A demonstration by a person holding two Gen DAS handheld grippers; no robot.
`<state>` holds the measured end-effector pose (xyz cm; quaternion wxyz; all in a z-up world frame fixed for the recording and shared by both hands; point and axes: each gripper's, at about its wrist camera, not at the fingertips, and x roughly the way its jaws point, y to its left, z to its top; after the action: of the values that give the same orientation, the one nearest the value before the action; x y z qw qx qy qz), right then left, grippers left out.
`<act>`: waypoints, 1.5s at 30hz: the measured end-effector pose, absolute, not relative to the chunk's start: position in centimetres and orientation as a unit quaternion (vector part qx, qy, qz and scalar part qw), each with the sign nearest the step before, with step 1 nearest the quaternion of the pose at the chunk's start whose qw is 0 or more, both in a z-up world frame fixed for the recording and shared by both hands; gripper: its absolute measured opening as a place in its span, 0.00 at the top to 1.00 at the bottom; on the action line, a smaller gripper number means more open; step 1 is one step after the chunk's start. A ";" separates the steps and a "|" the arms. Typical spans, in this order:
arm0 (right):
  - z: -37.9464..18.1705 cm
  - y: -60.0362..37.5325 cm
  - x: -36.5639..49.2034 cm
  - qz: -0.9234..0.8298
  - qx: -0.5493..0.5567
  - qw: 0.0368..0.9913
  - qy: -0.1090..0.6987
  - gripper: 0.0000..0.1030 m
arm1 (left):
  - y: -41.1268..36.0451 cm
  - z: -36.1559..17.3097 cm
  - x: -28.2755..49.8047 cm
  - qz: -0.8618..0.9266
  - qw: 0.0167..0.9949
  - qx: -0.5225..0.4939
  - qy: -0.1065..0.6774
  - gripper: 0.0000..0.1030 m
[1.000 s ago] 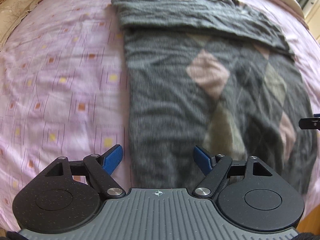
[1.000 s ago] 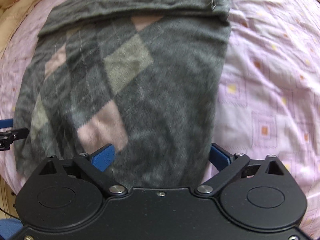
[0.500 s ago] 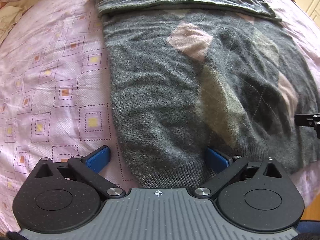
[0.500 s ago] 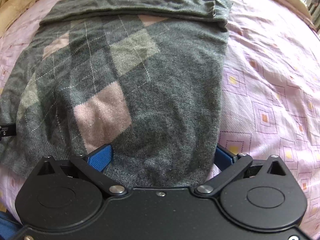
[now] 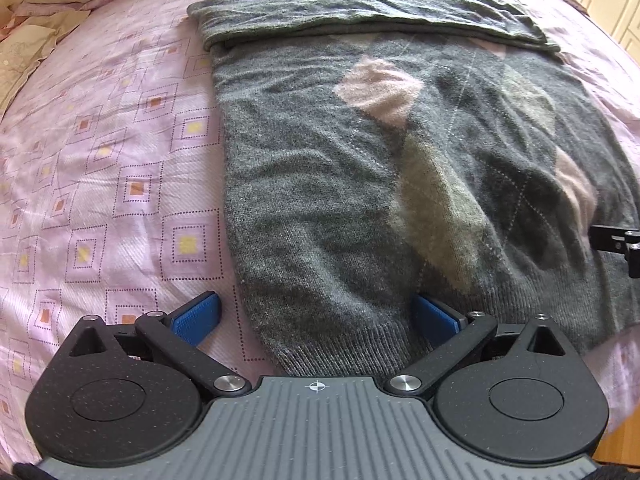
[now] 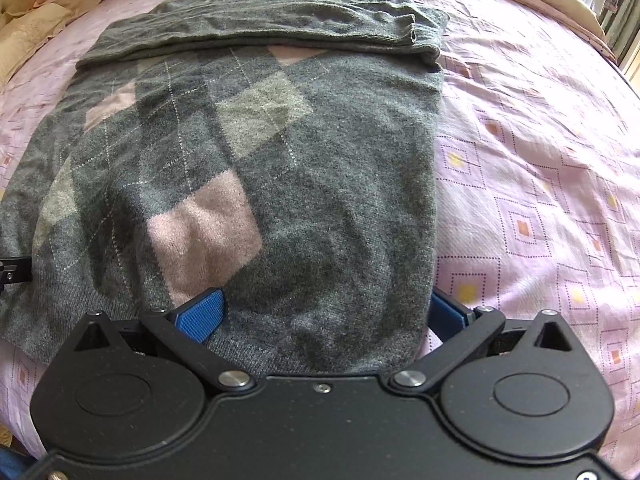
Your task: Fold small clothes
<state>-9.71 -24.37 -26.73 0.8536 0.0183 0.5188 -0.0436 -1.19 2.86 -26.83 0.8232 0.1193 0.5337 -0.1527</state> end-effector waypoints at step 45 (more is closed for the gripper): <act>-25.5 -30.2 -15.5 0.099 0.224 0.815 0.525 0.44 | 5.7 -25.6 -6.6 -0.097 0.824 0.009 0.559 0.34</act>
<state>-15.53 -30.25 -25.49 0.8152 0.2243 0.5247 0.0994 -6.62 5.67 -25.56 0.8237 0.0087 0.5585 -0.0973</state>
